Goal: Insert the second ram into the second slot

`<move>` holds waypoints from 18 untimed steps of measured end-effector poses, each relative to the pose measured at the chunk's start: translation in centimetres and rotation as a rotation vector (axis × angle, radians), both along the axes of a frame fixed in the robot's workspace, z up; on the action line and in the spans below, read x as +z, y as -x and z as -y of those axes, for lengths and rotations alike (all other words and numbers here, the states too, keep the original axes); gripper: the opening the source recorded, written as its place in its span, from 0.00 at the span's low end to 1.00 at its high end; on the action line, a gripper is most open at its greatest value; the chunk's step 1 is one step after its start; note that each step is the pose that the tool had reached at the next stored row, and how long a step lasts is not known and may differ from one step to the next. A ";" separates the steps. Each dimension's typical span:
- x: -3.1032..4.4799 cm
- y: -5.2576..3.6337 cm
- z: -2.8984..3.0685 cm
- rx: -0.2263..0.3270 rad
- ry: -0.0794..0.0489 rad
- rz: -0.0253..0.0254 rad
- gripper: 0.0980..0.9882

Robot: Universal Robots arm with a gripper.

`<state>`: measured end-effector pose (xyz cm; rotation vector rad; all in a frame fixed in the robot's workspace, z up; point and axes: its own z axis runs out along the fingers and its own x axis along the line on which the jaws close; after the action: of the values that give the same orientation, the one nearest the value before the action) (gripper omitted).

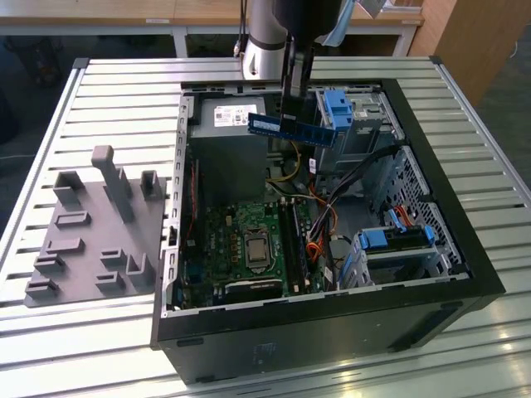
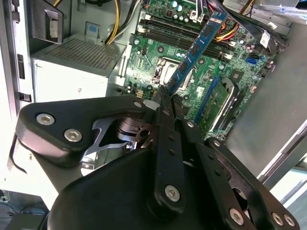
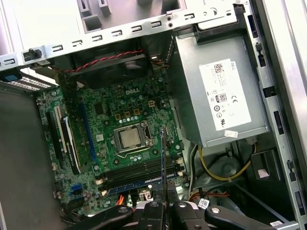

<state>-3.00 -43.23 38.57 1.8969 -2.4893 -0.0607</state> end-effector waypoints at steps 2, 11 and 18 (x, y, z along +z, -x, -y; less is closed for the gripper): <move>0.00 0.00 0.00 -0.006 0.000 0.0000 0.04; 0.00 0.00 0.00 -0.031 0.000 0.0000 0.04; 0.00 0.00 0.00 -0.051 0.000 0.0000 0.04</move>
<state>-3.00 -43.23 38.57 1.8336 -2.5375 -0.0611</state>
